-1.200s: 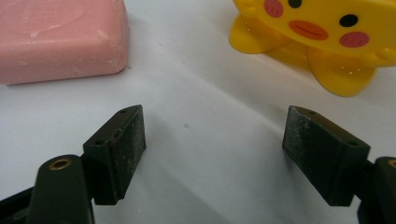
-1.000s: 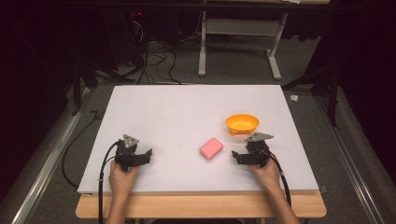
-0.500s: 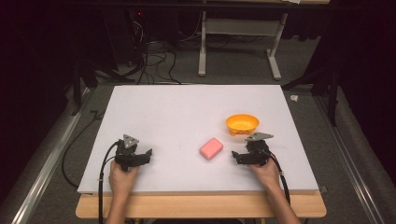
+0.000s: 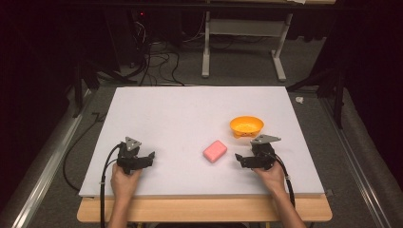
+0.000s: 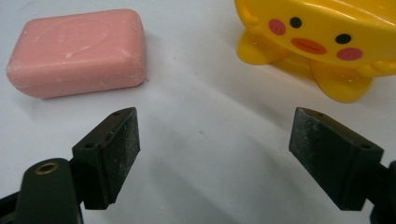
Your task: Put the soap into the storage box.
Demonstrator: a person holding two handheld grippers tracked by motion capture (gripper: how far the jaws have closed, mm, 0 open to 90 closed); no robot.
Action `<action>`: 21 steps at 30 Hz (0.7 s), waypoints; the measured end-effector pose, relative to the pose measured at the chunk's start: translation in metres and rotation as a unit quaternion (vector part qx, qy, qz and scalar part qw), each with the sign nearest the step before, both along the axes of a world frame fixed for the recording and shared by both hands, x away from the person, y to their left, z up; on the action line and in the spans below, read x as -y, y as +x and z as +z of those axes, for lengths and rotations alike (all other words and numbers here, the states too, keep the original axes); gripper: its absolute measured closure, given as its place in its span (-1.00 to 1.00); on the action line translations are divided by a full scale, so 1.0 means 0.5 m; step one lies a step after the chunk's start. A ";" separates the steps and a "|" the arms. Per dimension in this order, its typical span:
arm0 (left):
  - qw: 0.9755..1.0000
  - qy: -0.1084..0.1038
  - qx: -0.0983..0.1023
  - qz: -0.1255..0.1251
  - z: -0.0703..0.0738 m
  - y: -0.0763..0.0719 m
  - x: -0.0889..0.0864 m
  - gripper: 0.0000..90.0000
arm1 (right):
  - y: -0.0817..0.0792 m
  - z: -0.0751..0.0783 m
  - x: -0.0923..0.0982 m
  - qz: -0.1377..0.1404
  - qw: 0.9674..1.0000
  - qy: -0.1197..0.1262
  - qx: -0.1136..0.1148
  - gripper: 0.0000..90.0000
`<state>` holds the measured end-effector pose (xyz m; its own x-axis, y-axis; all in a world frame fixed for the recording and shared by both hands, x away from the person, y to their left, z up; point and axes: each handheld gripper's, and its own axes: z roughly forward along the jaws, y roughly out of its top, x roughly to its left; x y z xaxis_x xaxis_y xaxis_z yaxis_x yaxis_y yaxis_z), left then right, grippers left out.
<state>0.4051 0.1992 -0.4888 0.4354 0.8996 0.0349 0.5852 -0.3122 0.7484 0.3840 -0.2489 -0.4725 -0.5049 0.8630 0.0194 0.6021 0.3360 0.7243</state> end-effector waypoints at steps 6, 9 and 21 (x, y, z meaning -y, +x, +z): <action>1.000 0.000 0.000 0.000 0.000 0.000 0.000 -0.51 | -0.006 0.005 -0.004 0.005 1.000 0.005 0.002 -0.62; 1.000 0.000 0.000 0.000 0.000 0.000 0.000 -0.52 | -0.009 0.010 -0.006 0.006 1.000 0.012 0.006 -0.62; 1.000 0.000 0.000 0.000 0.000 0.000 0.000 -0.51 | -0.024 0.022 -0.015 0.019 1.000 0.022 0.006 -0.61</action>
<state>0.4052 0.1993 -0.4888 0.4356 0.8995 0.0342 0.5857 -0.3120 0.7481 0.3721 -0.2412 -0.4615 -0.5384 0.8412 0.0503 0.5805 0.3269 0.7458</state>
